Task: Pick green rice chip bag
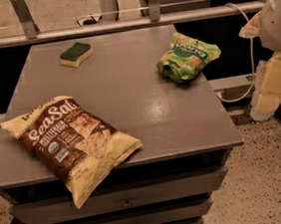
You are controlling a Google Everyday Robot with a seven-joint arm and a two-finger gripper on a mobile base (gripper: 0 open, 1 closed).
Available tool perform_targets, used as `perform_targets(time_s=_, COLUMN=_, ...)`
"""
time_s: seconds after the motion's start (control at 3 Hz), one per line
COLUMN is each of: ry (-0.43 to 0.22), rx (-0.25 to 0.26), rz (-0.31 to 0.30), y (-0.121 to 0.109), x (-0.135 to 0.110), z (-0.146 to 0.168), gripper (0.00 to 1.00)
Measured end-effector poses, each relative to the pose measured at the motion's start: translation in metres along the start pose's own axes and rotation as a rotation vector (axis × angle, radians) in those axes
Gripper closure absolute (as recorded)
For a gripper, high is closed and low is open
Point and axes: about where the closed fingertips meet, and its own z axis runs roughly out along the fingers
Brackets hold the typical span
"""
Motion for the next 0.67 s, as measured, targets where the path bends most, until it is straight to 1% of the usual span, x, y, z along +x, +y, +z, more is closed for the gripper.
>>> perform_targets(time_s=0.33, ry=-0.001, rx=0.002, rz=-0.001, y=-0.0003, x=-0.0004, z=0.0002, gripper=0.00)
perform_targets(time_s=0.67, ry=-0.020, rx=0.030, rz=-0.010, y=-0.0072, x=-0.0077, z=0.0030, gripper=0.00)
